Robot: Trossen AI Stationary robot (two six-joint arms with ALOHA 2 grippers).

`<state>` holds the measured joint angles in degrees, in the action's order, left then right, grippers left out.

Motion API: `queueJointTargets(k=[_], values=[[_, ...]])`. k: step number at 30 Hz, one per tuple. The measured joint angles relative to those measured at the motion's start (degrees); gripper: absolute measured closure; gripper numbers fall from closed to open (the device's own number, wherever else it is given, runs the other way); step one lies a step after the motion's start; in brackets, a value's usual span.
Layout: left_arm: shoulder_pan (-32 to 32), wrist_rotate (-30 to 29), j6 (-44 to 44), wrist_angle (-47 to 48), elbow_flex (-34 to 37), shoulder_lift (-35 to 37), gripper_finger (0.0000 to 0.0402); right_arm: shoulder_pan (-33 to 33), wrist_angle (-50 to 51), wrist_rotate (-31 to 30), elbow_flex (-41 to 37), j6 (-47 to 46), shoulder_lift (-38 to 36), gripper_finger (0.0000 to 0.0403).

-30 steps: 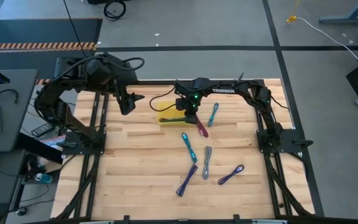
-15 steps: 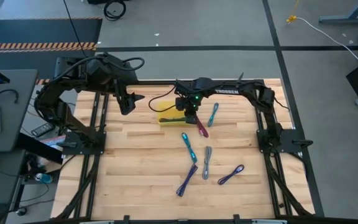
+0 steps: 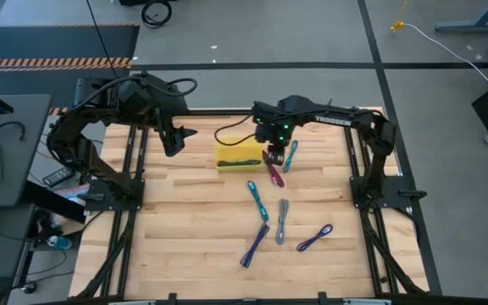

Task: Pick and place USB-C Cables
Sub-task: Put the pink charger cable into the bin

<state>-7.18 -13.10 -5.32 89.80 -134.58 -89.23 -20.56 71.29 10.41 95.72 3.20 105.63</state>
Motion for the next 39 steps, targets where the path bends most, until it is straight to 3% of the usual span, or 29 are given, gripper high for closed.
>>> queueJointTargets(k=[4, 8, 18, 25, 32, 39], values=[[0.02, 0.00, -0.76, 0.02, 0.00, 0.00, 0.0114, 0.00, 6.56, -2.50, -0.29, -7.91, -1.83, 0.0312], [0.01, 0.00, -3.17, 0.04, 0.00, 0.00, 0.0114, 0.97, 6.21, -3.33, -3.48, -14.95, -3.21, 0.0311], [0.00, 0.00, -1.66, 0.06, 0.00, -0.01, 0.0114, 7.64, -5.37, -0.01, -15.37, -24.56, -3.11, 0.0274], [0.01, 0.00, -0.02, 0.04, 0.00, -0.01, 0.0114, 9.60, -15.68, -6.86, -21.72, -31.32, -3.06, 0.0226], [0.02, 0.00, -0.05, 0.05, 0.00, -0.02, 0.0114, 9.44, -23.56, -6.49, -25.00, -33.70, -1.82, 0.0186], [0.02, 0.00, -0.07, 0.08, 0.00, -0.02, 0.0114, 8.68, -25.43, -8.47, -25.20, -33.20, 0.06, 0.0174]])
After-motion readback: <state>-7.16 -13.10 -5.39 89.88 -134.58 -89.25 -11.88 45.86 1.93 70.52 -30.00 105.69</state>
